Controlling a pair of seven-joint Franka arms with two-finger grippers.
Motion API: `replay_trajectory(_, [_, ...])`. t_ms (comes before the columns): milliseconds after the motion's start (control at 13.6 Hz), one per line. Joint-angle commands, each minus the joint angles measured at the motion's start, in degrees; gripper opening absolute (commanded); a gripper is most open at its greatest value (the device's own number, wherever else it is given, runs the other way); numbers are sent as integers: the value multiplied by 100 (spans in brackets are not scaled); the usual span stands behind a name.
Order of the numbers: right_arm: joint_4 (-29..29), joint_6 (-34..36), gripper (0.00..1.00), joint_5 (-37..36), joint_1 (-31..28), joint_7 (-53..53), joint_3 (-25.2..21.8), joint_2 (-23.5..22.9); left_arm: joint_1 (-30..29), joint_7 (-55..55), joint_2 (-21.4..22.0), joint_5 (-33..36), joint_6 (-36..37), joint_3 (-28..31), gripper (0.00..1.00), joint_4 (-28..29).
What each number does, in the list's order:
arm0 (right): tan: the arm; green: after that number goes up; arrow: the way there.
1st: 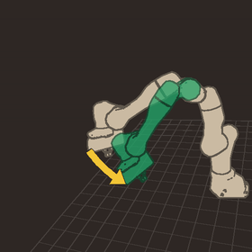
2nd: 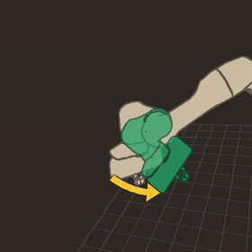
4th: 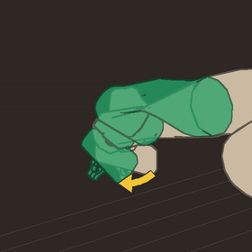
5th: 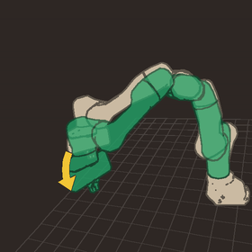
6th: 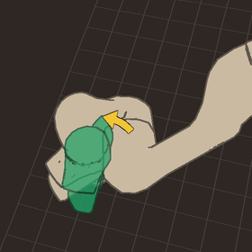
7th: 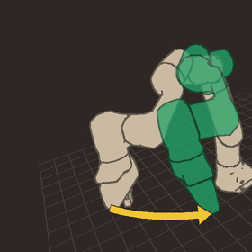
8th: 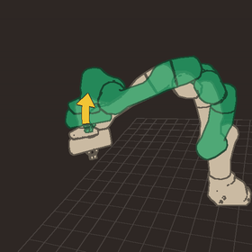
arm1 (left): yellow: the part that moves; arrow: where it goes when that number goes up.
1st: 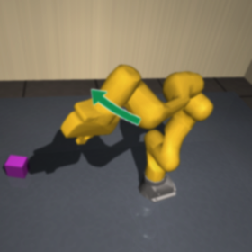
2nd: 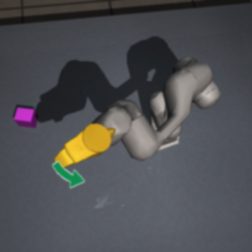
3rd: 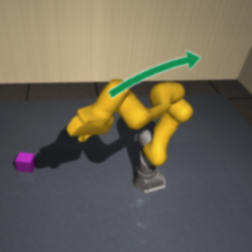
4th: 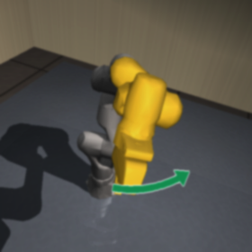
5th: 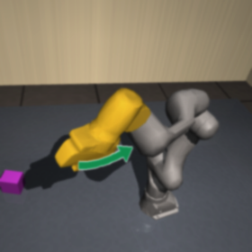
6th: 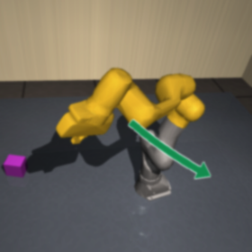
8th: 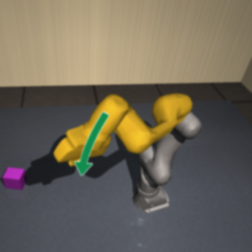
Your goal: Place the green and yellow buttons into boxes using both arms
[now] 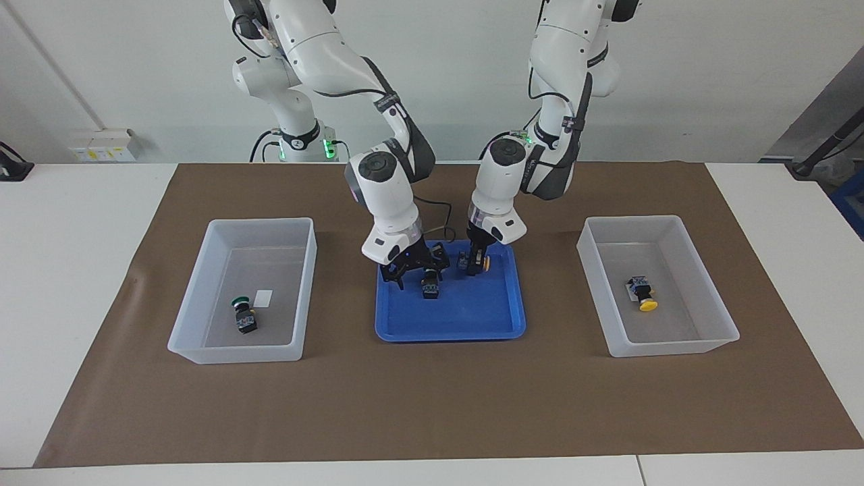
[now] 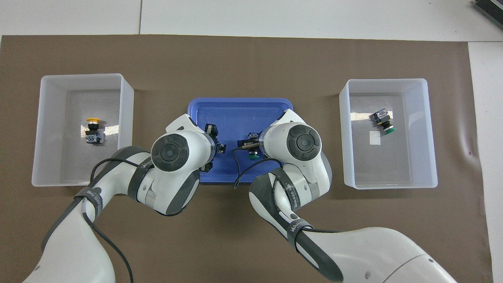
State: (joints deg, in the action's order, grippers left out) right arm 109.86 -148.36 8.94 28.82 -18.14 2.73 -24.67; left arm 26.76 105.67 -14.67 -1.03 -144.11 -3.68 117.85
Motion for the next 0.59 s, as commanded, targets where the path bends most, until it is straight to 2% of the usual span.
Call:
replay_trajectory(0, [124, -88, 0, 117, 1, -22, 8, 32, -477, -623, -18, 68, 943, -28, 0, -840])
replay_trajectory(293, [27, 61, 0, 117, 18, -23, 8, 93, -1408, -2825, -18, 16, 1797, -63, 0, -1597])
replay_trajectory(513, [-446, 1112, 0, 117, -305, 21, -45, 479, -2138, -5443, -9, -98, 2044, -63, 0, -1730])
